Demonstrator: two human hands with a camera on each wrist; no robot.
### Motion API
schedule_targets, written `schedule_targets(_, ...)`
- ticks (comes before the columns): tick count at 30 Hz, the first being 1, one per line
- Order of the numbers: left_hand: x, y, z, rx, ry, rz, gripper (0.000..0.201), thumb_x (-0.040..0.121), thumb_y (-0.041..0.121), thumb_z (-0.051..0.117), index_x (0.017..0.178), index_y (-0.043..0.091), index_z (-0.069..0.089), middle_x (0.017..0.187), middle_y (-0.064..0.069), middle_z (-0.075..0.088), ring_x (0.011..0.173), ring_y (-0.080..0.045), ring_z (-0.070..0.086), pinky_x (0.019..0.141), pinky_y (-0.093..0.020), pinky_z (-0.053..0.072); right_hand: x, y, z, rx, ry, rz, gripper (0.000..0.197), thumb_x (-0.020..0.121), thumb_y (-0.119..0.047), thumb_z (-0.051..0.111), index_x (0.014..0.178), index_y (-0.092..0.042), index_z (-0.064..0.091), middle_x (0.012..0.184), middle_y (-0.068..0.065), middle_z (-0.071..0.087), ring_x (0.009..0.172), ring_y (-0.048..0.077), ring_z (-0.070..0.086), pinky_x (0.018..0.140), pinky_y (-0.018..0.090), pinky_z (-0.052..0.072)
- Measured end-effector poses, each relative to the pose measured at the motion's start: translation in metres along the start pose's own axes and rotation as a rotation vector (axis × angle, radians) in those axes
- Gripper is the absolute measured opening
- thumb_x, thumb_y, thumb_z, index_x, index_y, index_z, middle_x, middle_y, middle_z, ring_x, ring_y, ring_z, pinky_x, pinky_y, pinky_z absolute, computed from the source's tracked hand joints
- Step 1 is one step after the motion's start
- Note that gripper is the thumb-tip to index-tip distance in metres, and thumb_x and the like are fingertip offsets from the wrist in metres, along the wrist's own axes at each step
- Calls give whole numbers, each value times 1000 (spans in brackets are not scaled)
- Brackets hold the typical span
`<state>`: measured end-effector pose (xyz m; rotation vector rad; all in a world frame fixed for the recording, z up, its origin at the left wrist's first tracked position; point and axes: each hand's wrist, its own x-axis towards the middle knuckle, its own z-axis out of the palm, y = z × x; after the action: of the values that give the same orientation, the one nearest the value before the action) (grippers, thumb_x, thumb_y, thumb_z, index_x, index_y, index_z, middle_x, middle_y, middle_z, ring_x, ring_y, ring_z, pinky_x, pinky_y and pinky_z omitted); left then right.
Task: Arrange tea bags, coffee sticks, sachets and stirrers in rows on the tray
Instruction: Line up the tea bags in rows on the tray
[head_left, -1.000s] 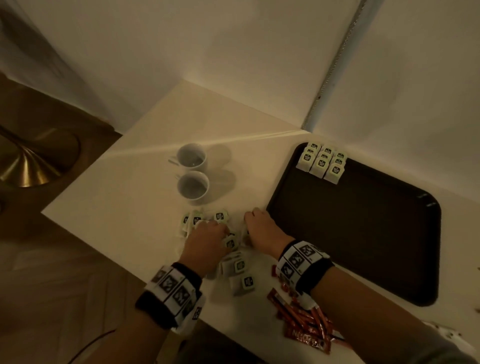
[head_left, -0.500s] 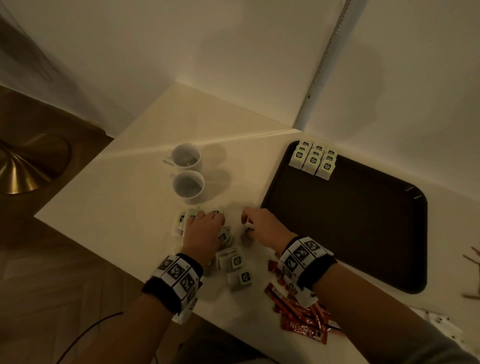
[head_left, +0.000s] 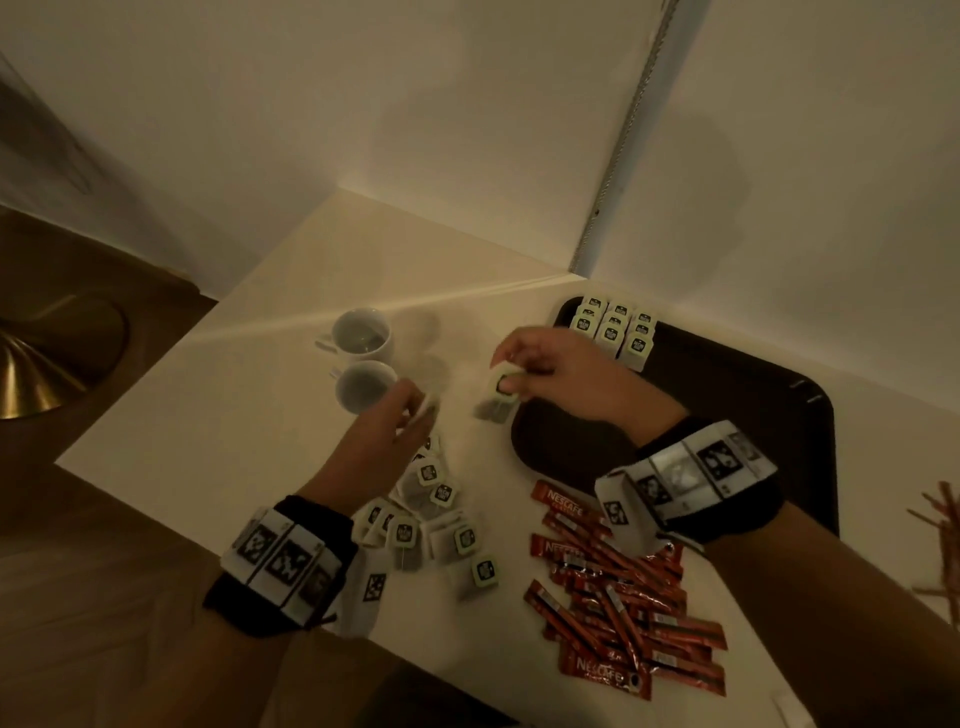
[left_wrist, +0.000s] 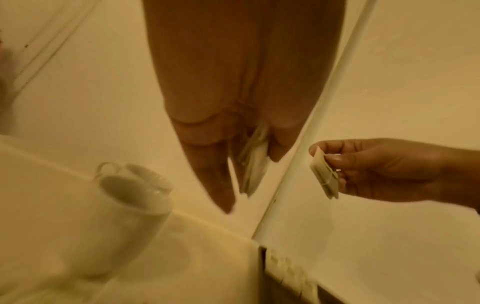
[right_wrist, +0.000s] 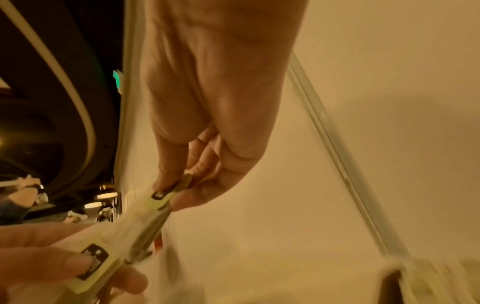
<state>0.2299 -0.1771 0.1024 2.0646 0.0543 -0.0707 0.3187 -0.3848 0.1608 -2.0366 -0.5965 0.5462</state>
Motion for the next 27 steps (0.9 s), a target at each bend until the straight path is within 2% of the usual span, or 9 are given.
schedule_targets(3, 14, 38, -6, -434, 7, -11, 5, 100, 6, 39, 99, 11, 38, 104, -5, 59, 84, -14, 65, 70, -30, 59, -2, -37, -30, -20, 41, -77, 16, 85, -2, 64, 100, -7, 62, 93, 9, 69, 77, 7, 64, 70, 12, 51)
schedule_targets(5, 24, 57, -4, -699, 6, -8, 31, 97, -6, 38, 109, 22, 37, 101, -7, 54, 82, -19, 63, 73, -38, 58, -3, -59, -47, -81, 63, -131, 14, 86, -4, 63, 100, -8, 64, 88, -1, 68, 71, 0, 63, 67, 10, 49)
schedule_targets(7, 37, 71, -2, -916, -58, -24, 59, 87, -17, 44, 118, 33, 39, 95, -5, 50, 79, -18, 59, 75, -41, 56, -4, -74, -62, -174, 113, -165, 14, 86, -8, 64, 100, -11, 67, 85, -9, 67, 69, 3, 63, 67, 11, 50)
schedule_targets(9, 46, 84, 1, -1057, -164, -42, 65, 76, -16, 52, 118, 33, 46, 90, -1, 49, 76, -14, 55, 76, -39, 55, -4, -85, -74, -263, 164, -198, 14, 85, -12, 67, 99, -13, 69, 81, -12, 66, 67, 3, 62, 68, 13, 50)
schedule_targets(11, 53, 100, 6, -1109, -252, -38, 46, 73, -8, 55, 104, 26, 53, 83, 2, 49, 73, -11, 53, 75, -35, 54, -5, -94, -84, -347, 210, -233, 14, 82, -16, 70, 96, -15, 69, 76, -17, 62, 65, -4, 58, 66, 10, 47)
schedule_targets(14, 56, 118, 17, -1002, -226, 32, 23, 76, 4, 61, 84, 21, 48, 74, 5, 53, 65, -5, 53, 60, -25, 51, -6, -104, -94, -495, 234, -241, 15, 79, -24, 73, 93, -19, 70, 73, -20, 59, 66, -8, 56, 64, 6, 41)
schedule_targets(18, 58, 136, 31, -887, -153, 98, 16, 89, 6, 60, 93, 19, 53, 71, 12, 64, 66, -2, 62, 54, -20, 51, -8, -116, -104, -676, 226, -228, 23, 82, -32, 69, 88, -10, 71, 71, 0, 64, 63, 9, 57, 61, 16, 41)
schedule_targets(21, 59, 144, 39, -1002, -175, 50, 10, 87, 13, 58, 96, 18, 58, 80, 11, 70, 77, -5, 67, 57, -19, 52, -9, -123, -107, -791, 202, -220, 28, 84, -39, 65, 75, -13, 64, 55, -9, 50, 50, 4, 48, 52, 11, 34)
schedule_targets(27, 56, 158, 51, -1233, -332, -28, 37, 64, 35, 65, 99, 22, 63, 82, 8, 71, 72, -6, 67, 49, -16, 50, -6, -131, -114, -826, 220, -199, 35, 89, -35, 59, 61, -15, 58, 46, -10, 42, 50, -2, 49, 51, 12, 29)
